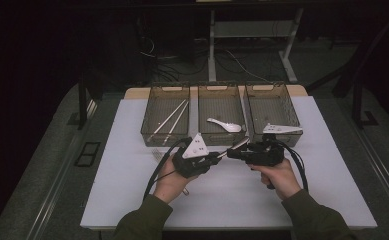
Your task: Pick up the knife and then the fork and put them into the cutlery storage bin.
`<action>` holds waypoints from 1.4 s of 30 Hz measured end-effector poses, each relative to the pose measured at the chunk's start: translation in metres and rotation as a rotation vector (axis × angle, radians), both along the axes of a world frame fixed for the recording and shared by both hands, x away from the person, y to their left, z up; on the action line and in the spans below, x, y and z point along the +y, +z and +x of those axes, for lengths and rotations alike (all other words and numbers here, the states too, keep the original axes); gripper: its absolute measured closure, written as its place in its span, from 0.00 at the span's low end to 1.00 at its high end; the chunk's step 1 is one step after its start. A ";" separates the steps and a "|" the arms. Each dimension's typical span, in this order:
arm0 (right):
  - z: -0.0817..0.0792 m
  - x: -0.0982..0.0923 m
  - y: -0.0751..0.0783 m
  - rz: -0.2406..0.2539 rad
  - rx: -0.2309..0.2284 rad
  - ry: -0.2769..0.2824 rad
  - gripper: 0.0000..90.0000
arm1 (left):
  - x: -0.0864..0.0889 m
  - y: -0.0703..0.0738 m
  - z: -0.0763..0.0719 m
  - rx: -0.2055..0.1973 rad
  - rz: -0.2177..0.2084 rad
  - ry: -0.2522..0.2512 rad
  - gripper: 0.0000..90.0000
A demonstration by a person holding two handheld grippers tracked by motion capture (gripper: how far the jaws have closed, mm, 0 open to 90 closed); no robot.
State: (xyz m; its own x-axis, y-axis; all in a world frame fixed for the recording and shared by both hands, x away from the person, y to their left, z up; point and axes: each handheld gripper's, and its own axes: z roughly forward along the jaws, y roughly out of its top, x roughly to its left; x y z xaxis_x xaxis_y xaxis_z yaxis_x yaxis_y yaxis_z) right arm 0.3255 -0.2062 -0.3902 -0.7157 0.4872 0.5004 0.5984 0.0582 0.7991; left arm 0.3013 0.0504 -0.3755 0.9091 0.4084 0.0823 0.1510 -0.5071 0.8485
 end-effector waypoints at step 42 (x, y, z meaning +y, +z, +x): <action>0.014 -0.020 0.018 0.146 0.007 -0.052 0.92 | 0.007 -0.003 0.003 0.037 -0.066 -0.002 0.70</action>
State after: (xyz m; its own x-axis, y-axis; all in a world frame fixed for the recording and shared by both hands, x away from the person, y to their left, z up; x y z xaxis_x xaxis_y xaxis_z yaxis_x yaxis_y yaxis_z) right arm 0.3393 -0.2259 -0.3721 -0.6877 0.4450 0.5737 0.6033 -0.0894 0.7925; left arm 0.3047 0.0569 -0.3783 0.9117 0.4103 0.0217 0.1820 -0.4506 0.8740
